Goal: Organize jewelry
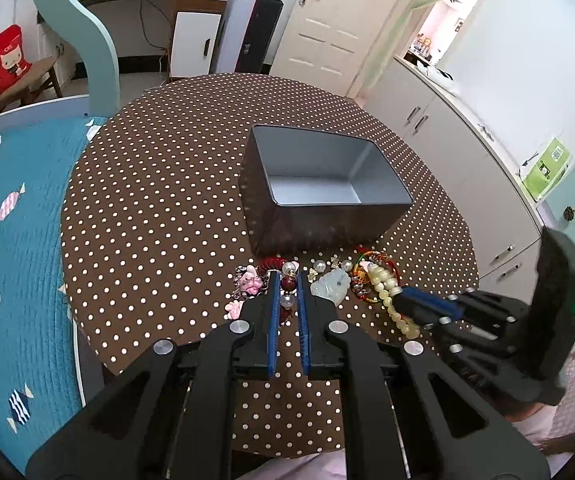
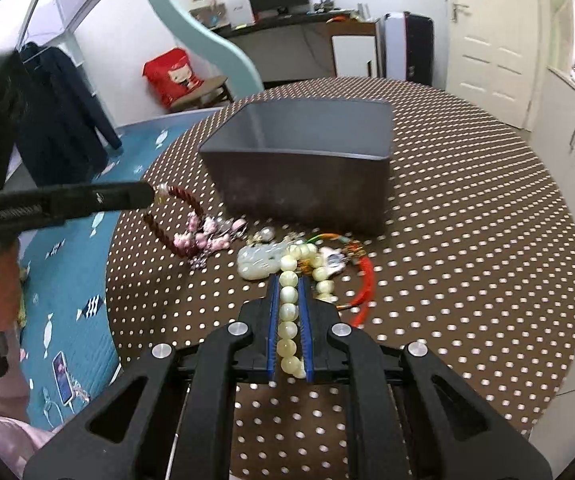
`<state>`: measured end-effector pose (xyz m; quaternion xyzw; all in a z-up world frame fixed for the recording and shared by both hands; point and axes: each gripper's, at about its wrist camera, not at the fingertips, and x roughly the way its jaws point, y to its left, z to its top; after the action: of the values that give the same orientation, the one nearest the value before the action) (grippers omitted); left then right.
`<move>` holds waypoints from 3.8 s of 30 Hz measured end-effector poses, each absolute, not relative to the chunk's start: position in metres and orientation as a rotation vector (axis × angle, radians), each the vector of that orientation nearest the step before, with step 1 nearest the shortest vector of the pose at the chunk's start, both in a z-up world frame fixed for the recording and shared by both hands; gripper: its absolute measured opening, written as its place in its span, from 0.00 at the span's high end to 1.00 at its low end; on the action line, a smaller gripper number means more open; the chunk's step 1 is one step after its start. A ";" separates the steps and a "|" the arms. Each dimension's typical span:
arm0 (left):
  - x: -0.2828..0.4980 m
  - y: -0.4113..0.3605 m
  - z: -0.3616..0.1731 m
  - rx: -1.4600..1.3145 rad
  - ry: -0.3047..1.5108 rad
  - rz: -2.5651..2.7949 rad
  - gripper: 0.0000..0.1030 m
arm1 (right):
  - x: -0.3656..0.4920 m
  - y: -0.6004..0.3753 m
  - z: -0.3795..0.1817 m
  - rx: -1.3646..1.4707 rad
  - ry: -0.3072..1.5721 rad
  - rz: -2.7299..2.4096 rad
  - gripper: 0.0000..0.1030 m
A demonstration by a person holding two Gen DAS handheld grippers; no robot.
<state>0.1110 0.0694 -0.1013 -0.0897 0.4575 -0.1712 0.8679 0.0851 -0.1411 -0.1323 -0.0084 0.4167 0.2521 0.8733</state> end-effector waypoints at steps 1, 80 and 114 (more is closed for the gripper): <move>0.109 0.069 -0.100 -0.190 0.954 -0.358 0.92 | 0.085 -0.138 -0.132 -0.020 0.872 0.533 0.90; 0.102 0.058 -0.100 -0.174 0.978 -0.386 0.92 | 0.095 -0.168 -0.162 -0.093 0.902 0.407 0.91; 0.134 0.039 -0.026 -0.123 0.811 -0.434 0.92 | 0.117 -0.172 -0.031 -0.112 0.565 0.496 0.92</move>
<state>0.1342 0.0386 -0.0256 -0.0591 0.3912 -0.2091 0.8943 0.1172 -0.1719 -0.0313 -0.0547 0.2759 0.2420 0.9286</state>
